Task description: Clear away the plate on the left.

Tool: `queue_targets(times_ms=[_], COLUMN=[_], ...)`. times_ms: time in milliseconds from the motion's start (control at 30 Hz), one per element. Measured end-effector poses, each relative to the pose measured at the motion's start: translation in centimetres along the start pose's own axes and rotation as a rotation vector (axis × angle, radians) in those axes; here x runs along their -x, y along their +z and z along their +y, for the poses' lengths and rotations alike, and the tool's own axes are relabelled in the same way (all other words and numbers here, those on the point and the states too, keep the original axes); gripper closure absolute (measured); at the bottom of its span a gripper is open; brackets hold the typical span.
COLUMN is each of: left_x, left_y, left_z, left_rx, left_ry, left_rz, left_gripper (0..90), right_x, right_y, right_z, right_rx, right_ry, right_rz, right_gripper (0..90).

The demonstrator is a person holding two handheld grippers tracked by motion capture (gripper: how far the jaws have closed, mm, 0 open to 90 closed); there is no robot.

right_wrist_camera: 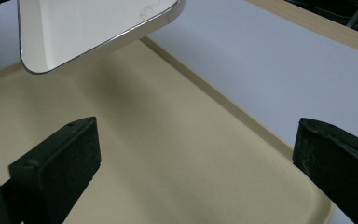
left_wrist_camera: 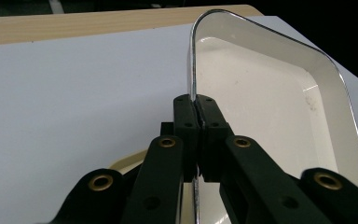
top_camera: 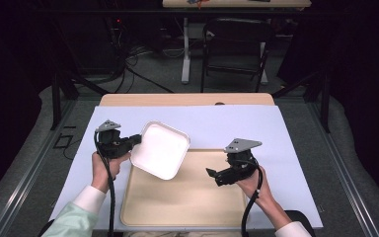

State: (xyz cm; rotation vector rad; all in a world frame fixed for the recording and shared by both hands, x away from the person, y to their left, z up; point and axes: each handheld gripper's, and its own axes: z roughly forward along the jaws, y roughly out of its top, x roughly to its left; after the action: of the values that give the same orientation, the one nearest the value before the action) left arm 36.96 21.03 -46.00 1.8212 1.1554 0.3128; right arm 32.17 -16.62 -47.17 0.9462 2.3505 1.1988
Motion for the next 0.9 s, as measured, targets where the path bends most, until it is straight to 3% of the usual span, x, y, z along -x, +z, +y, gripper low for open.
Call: queue_targets(times_ms=[267,300,600,733,867,900], left_x=[1.3,1.5,2.4,2.6,2.9,3.0], left_y=[0.9,1.0,1.3,1.4,1.5,1.5], left_z=[-0.2,-0.2,-0.4,-0.4,-0.6,-0.7], left_rx=[-0.009,-0.011,0.001,0.002,0.007,0.013], left_ry=[0.007,0.01,0.015,0.011,0.005,0.003], left_rz=[-0.017,-0.017,-0.024,-0.017,-0.023,-0.025], left_gripper=[88.3,88.3,88.3,88.2,88.2,88.2], right_x=[-0.6,-0.8,-1.8,-2.3,-2.5,-2.5], right_y=[1.5,1.9,3.5,3.8,4.2,4.2], right_z=[1.0,1.3,2.0,2.1,2.1,2.1], right_rx=[0.014,0.031,0.022,0.008,-0.01,-0.005], right_ry=[0.007,0.014,0.011,-0.001,0.015,0.023], right_rz=[0.059,0.084,0.124,0.118,0.102,0.084], right_gripper=[2.6,5.1,13.3,15.0,22.8,28.5])
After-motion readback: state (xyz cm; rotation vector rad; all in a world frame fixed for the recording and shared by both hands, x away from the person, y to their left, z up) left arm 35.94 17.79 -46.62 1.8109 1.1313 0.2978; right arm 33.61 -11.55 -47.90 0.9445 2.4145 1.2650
